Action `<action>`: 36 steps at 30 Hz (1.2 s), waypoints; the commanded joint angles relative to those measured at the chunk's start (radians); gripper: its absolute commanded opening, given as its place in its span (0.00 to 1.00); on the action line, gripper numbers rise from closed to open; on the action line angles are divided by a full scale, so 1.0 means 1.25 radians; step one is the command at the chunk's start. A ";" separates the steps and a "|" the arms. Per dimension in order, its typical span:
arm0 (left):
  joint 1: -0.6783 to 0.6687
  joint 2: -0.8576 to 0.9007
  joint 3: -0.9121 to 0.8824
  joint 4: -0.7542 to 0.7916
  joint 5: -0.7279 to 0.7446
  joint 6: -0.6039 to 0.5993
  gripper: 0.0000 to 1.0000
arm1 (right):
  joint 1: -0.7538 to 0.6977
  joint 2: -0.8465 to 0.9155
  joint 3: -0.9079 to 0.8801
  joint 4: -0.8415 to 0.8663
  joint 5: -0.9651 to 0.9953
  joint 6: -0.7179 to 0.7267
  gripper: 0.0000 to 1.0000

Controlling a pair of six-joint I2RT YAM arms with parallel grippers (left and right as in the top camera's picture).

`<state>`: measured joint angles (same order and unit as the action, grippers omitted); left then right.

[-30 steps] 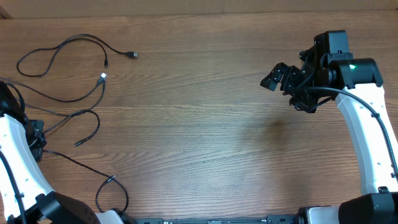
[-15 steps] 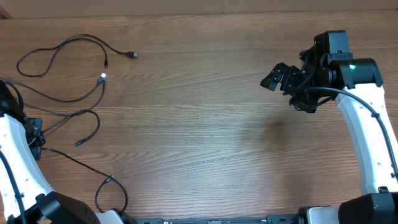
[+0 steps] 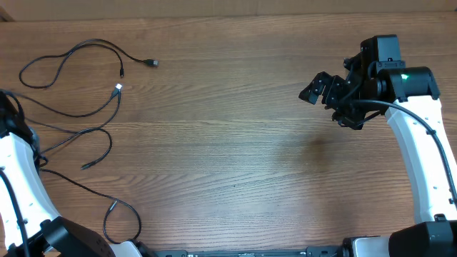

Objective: Untangle cables

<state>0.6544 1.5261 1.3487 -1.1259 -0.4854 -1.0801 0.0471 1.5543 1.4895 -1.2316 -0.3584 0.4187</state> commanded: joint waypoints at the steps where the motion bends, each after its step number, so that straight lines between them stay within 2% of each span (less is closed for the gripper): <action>1: 0.033 -0.008 -0.002 0.033 -0.081 -0.039 0.07 | -0.002 0.000 0.002 0.003 0.008 0.003 1.00; 3: 0.049 -0.008 -0.002 0.074 -0.085 -0.001 0.04 | -0.002 0.000 0.002 0.003 0.008 0.003 1.00; 6: 0.062 -0.007 -0.002 0.171 -0.088 0.132 0.04 | -0.002 0.000 0.002 0.003 0.008 0.003 1.00; 10: 0.064 0.007 -0.002 0.228 -0.089 0.161 0.04 | -0.002 0.000 0.002 0.003 0.008 0.003 1.00; 12: 0.063 0.026 -0.002 0.248 -0.094 0.212 0.04 | -0.002 0.000 0.002 0.003 0.008 0.003 1.00; 13: 0.063 0.038 -0.002 0.258 -0.098 0.240 0.04 | -0.002 0.000 0.002 0.003 0.008 0.003 1.00; 14: 0.063 0.078 -0.002 0.271 -0.099 0.307 0.04 | -0.002 0.000 0.002 0.003 0.008 0.003 1.00; 16: 0.064 0.134 -0.002 0.270 -0.099 0.344 0.07 | -0.002 0.000 0.002 0.003 0.007 0.003 1.00; 18: 0.063 0.169 -0.002 0.268 -0.099 0.372 0.16 | -0.002 0.000 0.002 0.003 0.008 0.003 1.00; 20: 0.063 0.172 -0.002 0.274 -0.097 0.374 0.20 | -0.002 0.000 0.002 0.003 0.008 0.003 1.00; 22: 0.063 0.170 -0.001 0.273 -0.090 0.374 0.32 | -0.002 0.000 0.002 0.003 0.008 0.003 1.00; 26: 0.062 0.169 0.006 0.252 -0.063 0.410 0.34 | -0.002 0.000 0.002 0.003 0.008 0.003 1.00; 27: 0.062 0.160 0.018 0.244 -0.009 0.422 0.39 | -0.002 0.000 0.002 0.003 0.008 0.003 1.00; 30: 0.062 0.126 0.062 0.215 0.130 0.425 0.42 | -0.002 0.000 0.002 0.003 0.008 0.003 1.00; 33: 0.062 0.091 0.095 0.215 0.357 0.494 0.46 | -0.002 0.000 0.002 0.003 0.008 0.003 1.00; 35: 0.059 0.078 0.098 0.221 0.568 0.525 0.49 | -0.002 0.000 0.002 0.003 0.008 0.003 1.00; 36: 0.056 0.080 0.097 0.217 0.599 0.525 0.51 | -0.002 0.000 0.002 0.003 0.008 0.003 1.00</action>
<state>0.7284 1.6676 1.4410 -0.8516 -0.1242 -0.4992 0.0471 1.5543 1.4895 -1.2316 -0.3580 0.4183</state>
